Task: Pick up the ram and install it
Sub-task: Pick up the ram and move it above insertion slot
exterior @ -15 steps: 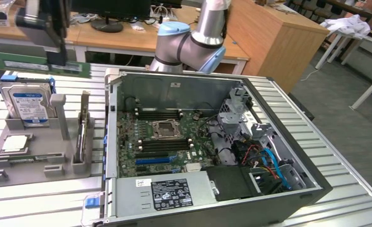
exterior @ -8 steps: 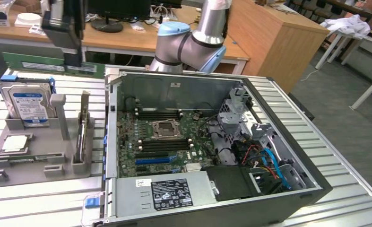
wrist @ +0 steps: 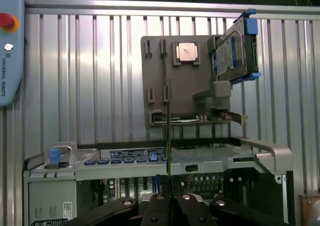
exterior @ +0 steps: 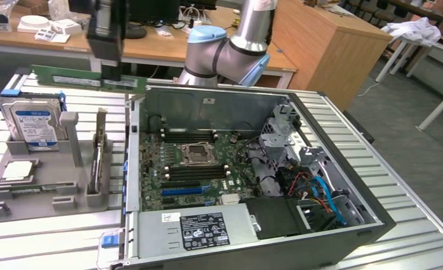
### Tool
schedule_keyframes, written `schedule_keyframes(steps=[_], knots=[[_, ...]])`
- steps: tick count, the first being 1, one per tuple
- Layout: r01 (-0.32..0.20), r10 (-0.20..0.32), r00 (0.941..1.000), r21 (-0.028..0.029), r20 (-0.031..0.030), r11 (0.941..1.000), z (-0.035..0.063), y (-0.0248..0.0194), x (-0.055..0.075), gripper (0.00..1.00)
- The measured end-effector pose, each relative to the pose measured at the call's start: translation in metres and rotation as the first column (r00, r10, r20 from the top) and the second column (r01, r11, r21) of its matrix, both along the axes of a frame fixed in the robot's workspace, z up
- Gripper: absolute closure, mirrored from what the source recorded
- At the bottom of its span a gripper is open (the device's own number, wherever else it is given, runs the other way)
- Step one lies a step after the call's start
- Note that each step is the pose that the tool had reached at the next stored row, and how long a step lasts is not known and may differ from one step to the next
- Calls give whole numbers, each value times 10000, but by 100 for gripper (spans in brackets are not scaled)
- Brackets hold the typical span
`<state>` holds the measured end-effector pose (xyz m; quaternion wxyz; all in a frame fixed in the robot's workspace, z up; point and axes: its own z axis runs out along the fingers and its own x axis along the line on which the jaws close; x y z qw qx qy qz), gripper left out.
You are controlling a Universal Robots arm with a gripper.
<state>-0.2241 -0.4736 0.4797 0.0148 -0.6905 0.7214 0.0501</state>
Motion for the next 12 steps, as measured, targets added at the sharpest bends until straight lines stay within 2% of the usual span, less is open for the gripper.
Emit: schedule_keyframes(steps=[12], knots=[[-232,232,9997,0,0,9997,0,0,392,88]])
